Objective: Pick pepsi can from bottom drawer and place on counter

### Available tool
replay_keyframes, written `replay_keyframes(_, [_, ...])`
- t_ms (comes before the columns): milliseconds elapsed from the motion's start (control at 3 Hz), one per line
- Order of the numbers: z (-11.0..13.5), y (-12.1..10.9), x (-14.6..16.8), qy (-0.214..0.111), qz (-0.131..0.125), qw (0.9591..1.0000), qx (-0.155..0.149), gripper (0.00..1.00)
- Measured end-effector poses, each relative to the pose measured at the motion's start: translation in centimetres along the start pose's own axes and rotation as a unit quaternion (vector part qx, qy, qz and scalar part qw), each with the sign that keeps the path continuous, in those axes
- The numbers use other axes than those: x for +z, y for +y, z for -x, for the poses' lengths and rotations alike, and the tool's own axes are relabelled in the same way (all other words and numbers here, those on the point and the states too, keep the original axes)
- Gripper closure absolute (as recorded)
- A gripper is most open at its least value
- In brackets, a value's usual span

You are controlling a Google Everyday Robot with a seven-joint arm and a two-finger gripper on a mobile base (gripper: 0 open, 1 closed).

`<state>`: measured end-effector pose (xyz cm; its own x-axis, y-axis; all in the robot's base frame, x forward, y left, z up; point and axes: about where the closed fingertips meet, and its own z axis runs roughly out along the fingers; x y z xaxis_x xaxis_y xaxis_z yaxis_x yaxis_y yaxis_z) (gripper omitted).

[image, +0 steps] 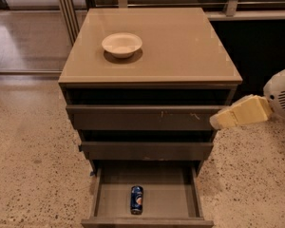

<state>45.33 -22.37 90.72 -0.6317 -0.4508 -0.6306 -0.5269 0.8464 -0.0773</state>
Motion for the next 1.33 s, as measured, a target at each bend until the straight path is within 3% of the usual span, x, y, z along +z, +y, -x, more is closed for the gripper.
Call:
replay_keyframes(333, [-3.6, 1.7, 7.1, -0.016, 0.039, 0.9932, 0.109, 0.00])
replay_keyframes(667, [-5.9, 3.3, 12.8, -0.028, 0.053, 0.9834, 0.172, 0.00])
replay_keyframes(1000, [-6.4, 2.7, 16.8, -0.039, 0.055, 0.9787, 0.194, 0.00])
replay_keyframes(1333, [-6.5, 2.6, 17.1, -0.041, 0.055, 0.9783, 0.196, 0.00])
